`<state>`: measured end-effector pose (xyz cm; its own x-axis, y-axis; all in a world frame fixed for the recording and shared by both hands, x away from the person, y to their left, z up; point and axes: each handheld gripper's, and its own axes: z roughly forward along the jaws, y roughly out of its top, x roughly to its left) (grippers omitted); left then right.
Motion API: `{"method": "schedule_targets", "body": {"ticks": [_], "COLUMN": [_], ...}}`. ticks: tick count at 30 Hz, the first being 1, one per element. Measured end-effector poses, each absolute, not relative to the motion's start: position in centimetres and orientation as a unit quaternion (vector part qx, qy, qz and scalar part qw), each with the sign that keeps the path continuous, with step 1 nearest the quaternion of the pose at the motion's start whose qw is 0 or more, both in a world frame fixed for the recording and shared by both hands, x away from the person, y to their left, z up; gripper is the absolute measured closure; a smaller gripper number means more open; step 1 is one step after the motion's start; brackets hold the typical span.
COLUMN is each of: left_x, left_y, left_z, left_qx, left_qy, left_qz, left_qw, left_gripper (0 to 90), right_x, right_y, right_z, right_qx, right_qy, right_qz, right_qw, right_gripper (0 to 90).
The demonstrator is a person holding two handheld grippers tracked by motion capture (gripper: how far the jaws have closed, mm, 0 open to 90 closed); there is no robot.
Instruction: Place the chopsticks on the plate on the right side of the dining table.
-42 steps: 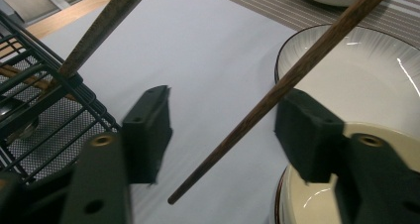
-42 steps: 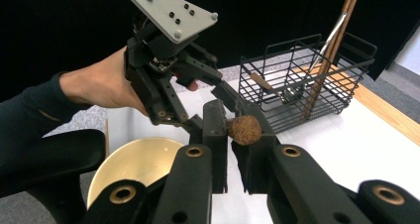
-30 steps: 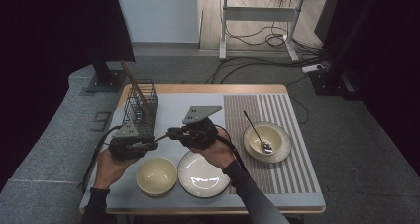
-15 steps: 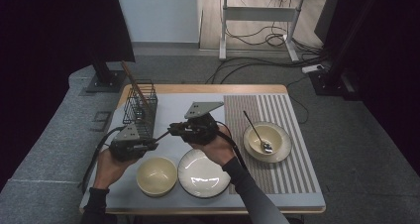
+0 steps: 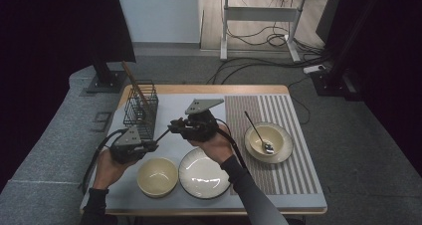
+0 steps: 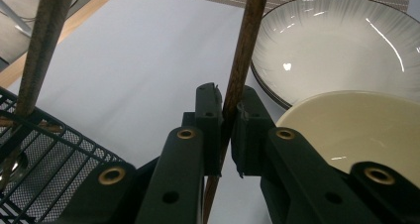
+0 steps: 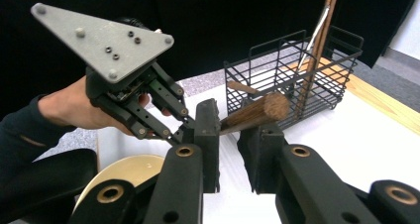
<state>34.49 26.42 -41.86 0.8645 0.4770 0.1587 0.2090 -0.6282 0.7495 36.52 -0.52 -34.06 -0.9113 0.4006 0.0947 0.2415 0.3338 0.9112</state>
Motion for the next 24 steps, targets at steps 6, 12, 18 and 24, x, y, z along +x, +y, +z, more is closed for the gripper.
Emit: {"method": "schedule_targets", "body": {"ticks": [6, 12, 18, 24], "left_x": [34.3, 34.5, 34.6, 34.8], "left_y": [26.2, 26.3, 26.1, 26.1], "left_z": [-41.7, -41.5, -41.6, -41.7], "left_qx": [0.887, 0.887, 0.894, 0.895], "left_qy": [0.179, 0.184, 0.189, 0.195], "left_qz": [0.172, 0.167, 0.163, 0.155], "left_qw": [0.389, 0.39, 0.373, 0.371], "left_gripper": [85.6, 85.7, 85.7, 85.7], "right_x": [37.1, 37.5, 38.0, 38.3], "right_y": [-0.4, -0.4, -0.3, -0.2], "right_z": [-33.9, -33.9, -33.7, -33.6], "right_qx": [0.221, 0.238, 0.258, 0.267], "right_qy": [0.807, 0.807, 0.799, 0.801], "right_qz": [0.541, 0.528, 0.526, 0.51], "right_qw": [0.086, 0.113, 0.134, 0.163], "right_gripper": [73.0, 62.2, 50.0, 44.8]}}
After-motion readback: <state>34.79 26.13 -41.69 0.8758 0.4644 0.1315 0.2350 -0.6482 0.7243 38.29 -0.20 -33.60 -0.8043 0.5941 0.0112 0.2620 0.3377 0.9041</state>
